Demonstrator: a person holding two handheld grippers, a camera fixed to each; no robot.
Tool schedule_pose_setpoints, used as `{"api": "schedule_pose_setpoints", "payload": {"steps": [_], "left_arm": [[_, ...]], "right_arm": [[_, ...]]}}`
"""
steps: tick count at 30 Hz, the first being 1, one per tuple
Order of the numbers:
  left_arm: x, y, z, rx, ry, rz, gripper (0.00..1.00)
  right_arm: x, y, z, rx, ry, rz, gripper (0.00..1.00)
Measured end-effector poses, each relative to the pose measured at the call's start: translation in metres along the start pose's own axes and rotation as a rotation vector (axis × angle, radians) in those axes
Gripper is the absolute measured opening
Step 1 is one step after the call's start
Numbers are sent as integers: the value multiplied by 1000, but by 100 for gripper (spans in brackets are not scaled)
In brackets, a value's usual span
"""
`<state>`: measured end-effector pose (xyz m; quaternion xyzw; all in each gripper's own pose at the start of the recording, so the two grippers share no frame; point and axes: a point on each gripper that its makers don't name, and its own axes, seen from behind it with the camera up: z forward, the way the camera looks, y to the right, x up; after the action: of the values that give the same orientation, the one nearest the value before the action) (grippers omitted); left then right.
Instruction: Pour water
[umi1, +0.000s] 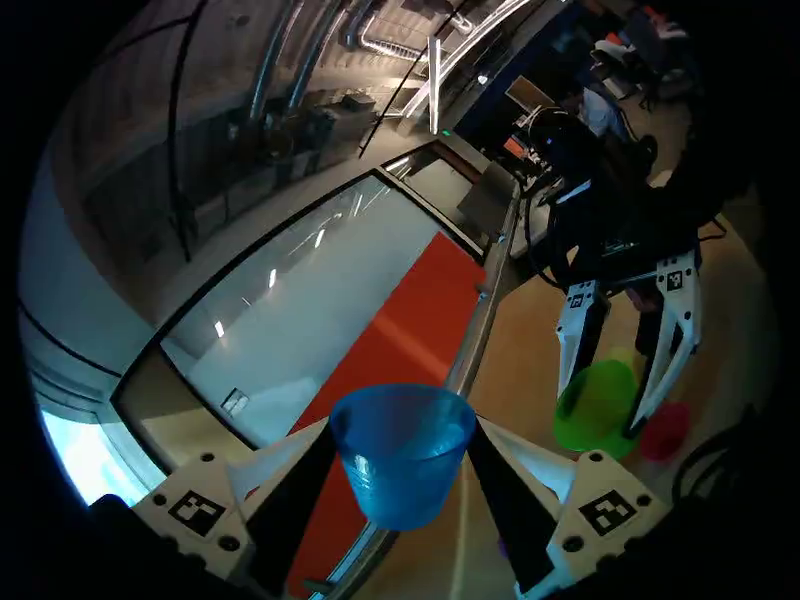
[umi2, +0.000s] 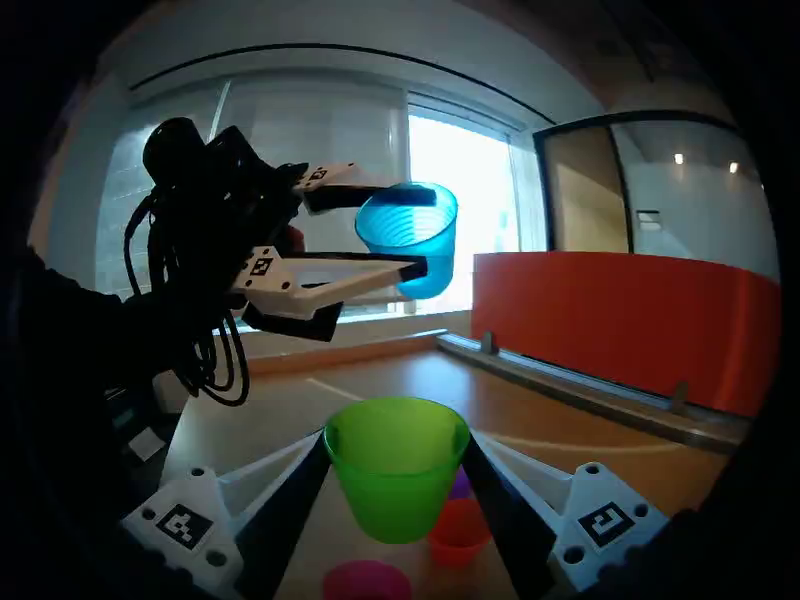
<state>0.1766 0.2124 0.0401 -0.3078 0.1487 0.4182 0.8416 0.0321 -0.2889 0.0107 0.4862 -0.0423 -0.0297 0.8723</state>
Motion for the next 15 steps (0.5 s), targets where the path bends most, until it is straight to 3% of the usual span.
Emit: {"api": "schedule_pose_setpoints", "payload": {"steps": [15], "left_arm": [[10,-1,5,14,5,88,87]], "right_arm": [[-6,-1,8,8,-7,0,92]]}}
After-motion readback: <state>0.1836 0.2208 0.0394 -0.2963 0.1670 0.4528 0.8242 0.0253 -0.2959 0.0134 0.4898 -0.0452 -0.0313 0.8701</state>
